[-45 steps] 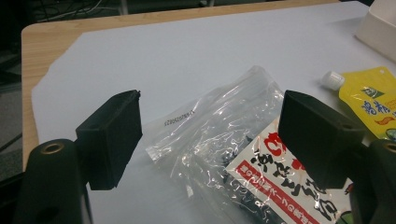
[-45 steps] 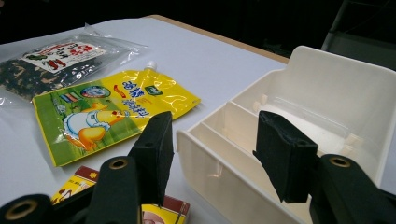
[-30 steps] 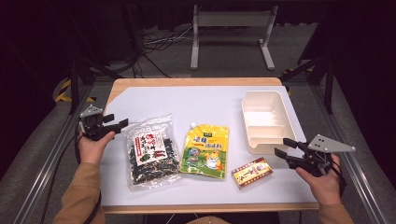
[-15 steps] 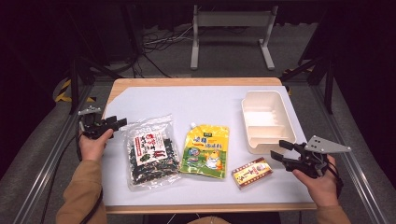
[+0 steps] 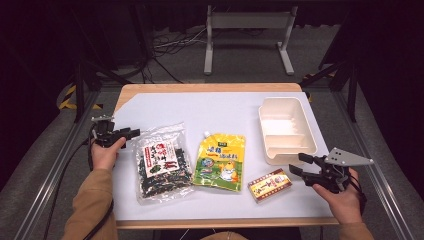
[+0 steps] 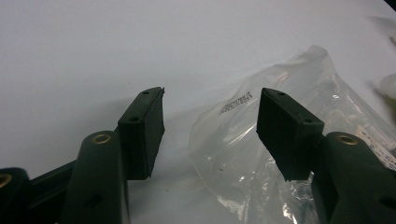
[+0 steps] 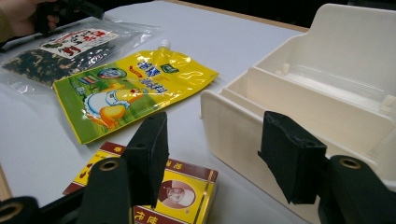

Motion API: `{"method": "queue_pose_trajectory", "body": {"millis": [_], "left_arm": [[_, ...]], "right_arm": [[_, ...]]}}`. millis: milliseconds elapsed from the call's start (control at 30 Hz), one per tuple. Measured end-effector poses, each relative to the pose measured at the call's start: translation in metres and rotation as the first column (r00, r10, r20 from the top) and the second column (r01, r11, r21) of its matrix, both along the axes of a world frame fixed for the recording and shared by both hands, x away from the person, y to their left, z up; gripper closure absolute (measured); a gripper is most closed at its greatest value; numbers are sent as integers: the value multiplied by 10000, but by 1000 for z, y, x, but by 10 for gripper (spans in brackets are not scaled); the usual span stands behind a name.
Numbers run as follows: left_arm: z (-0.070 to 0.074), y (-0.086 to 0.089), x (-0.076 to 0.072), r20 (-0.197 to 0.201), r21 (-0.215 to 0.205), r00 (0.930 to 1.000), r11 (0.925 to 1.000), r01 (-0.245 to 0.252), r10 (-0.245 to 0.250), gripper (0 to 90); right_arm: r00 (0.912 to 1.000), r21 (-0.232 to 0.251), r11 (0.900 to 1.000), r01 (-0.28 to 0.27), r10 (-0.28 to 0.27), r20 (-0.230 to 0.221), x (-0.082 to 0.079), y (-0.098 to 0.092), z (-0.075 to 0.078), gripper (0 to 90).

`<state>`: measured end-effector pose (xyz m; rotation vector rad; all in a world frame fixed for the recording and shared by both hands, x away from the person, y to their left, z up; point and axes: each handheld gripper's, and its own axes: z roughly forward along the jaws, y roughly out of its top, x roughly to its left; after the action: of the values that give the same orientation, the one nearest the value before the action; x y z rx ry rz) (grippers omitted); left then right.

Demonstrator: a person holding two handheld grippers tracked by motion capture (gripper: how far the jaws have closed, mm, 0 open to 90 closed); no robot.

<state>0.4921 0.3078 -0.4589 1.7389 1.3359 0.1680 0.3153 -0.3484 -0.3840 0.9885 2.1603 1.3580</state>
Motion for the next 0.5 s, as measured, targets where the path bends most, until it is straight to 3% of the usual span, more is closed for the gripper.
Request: {"method": "queue_pose_trajectory", "body": {"millis": [267,433,500], "left_arm": [[-3,-1,4,-223,-212,9995,9995,219,-224,517],[-4,-1,5,-461,-212,9985,9994,281,-290,735],[-4,1,4,-468,-348,9986,9992,213,-229,775]], "right_arm": [[10000,55,10000,33,-33,-94,-2,-2,-1,411],[9999,27,10000,-10,11,-112,-3,-1,-2,409],[9999,36,10000,0,1,-129,-3,-2,-2,407]]}}
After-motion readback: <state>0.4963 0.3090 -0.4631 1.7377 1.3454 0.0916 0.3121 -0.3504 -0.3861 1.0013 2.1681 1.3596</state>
